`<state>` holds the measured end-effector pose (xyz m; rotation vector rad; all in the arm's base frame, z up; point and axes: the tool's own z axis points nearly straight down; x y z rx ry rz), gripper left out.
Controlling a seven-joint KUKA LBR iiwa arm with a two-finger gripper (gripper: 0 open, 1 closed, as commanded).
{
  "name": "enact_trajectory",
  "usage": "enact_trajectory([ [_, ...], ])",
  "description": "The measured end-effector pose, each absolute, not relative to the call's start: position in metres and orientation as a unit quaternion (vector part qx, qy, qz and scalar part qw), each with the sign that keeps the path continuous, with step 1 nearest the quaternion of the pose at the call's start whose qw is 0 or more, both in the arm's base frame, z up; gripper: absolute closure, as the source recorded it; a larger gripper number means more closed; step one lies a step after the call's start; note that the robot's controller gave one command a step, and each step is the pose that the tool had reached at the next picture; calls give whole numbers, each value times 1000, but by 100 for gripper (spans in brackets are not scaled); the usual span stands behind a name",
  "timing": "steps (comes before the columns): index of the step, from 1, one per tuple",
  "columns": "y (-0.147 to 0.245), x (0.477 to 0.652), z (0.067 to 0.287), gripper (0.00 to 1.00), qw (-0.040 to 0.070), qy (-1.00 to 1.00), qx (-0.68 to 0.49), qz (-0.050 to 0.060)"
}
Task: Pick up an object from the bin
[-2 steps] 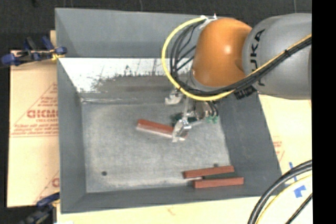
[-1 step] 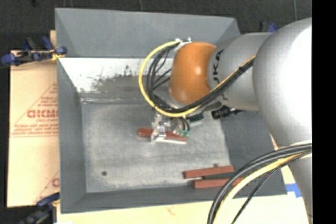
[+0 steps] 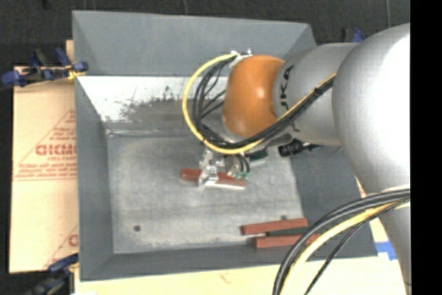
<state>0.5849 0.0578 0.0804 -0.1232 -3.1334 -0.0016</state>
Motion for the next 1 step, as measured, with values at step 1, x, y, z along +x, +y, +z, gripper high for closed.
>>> enact_trajectory([
  [1,51,584,262,100,-6,-1000,-25,0],
])
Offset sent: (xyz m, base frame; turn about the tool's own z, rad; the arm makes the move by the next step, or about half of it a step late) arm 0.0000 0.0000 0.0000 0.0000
